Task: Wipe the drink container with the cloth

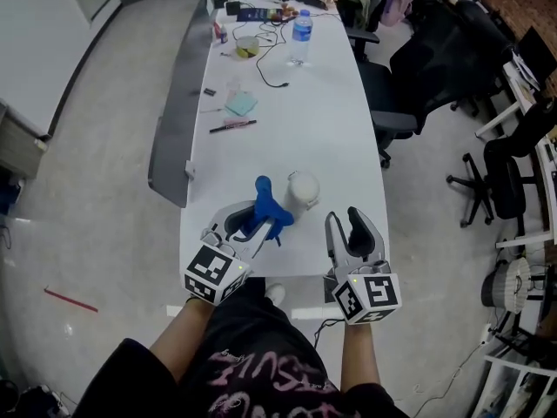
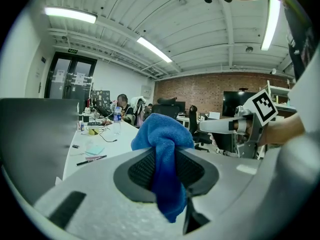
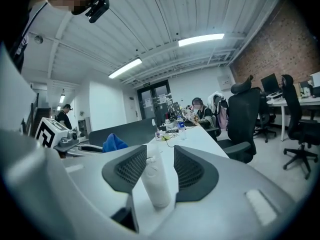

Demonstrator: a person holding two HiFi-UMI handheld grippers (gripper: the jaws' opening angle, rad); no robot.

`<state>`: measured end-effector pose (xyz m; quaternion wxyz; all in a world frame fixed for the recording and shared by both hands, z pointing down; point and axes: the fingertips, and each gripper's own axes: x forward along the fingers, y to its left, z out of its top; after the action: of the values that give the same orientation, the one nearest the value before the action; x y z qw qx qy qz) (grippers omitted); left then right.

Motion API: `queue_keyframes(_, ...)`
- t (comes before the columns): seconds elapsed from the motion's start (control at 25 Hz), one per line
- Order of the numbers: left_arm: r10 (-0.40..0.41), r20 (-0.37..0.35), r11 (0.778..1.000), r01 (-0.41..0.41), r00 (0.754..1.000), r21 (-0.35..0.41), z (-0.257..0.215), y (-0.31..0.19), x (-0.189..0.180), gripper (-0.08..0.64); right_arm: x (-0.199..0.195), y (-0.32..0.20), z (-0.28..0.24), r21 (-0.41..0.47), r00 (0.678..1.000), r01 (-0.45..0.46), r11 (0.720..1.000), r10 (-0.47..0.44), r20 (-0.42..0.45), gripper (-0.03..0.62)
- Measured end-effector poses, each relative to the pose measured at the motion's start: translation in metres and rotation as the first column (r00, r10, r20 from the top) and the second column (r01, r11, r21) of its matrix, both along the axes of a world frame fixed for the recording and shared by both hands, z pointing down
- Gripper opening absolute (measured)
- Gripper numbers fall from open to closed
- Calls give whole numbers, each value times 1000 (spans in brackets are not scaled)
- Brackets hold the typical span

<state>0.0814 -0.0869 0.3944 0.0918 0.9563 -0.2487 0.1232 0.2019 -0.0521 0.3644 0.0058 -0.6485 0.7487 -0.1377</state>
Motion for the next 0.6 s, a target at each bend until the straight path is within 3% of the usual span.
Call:
queue_keyframes(0.36,42,-26,998,-43,999,-36,21,-15,0,97,-25,-37,12,-23,996,85,996,-85,-15,213)
queue_keyframes(0.6,96,-29,995,-96,995,-19,22,-21,8,97,-37,-53,19,-45,991,127,991,-128,-31,219)
